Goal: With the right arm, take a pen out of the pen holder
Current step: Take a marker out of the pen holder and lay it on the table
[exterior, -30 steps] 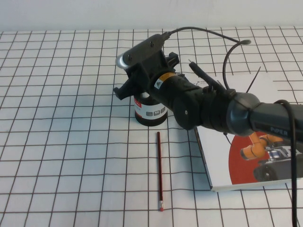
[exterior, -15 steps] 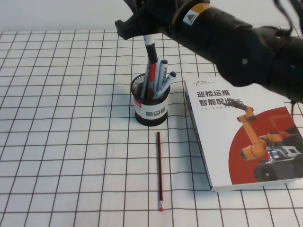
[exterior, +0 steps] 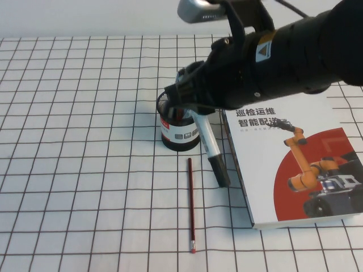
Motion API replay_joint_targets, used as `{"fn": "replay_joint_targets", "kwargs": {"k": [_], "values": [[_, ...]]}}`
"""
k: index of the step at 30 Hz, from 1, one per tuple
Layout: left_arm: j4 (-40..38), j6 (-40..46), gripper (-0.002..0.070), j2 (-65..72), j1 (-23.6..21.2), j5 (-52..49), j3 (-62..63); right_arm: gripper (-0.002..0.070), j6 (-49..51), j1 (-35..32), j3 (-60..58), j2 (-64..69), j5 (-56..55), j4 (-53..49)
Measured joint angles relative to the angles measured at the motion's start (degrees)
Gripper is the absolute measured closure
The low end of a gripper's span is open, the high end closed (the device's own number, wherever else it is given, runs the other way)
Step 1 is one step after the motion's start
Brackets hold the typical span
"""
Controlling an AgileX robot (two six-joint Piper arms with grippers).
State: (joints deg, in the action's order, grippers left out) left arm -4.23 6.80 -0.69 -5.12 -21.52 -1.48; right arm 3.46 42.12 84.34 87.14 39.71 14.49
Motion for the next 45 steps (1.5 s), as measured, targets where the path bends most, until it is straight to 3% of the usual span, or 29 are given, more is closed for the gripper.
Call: {"fn": "replay_joint_targets", "kwargs": {"k": [4, 9, 16, 41, 45], "values": [[0.0, 0.0, 0.0678, 0.0, 0.0, 0.0, 0.0, 0.0558, 9.8, -0.4, -2.3, 1.7, 3.6, -3.7], [0.0, 0.0, 0.0678, 0.0, 0.0, 0.0, 0.0, 0.0559, 14.7, -0.7, -7.2, 5.2, 1.7, -2.7], [0.0, 0.0, 0.0678, 0.0, 0.0, 0.0, 0.0, 0.0559, 13.2, -2.5, -12.5, 12.1, -5.3, 5.1], [0.0, 0.0, 0.0678, 0.0, 0.0, 0.0, 0.0, 0.0559, 12.3, -5.7, -12.7, 23.0, -14.7, 6.4], [0.0, 0.0, 0.0678, 0.0, 0.0, 0.0, 0.0, 0.0511, 11.6, -5.7, -12.7, 23.0, -15.0, 6.5]]}}
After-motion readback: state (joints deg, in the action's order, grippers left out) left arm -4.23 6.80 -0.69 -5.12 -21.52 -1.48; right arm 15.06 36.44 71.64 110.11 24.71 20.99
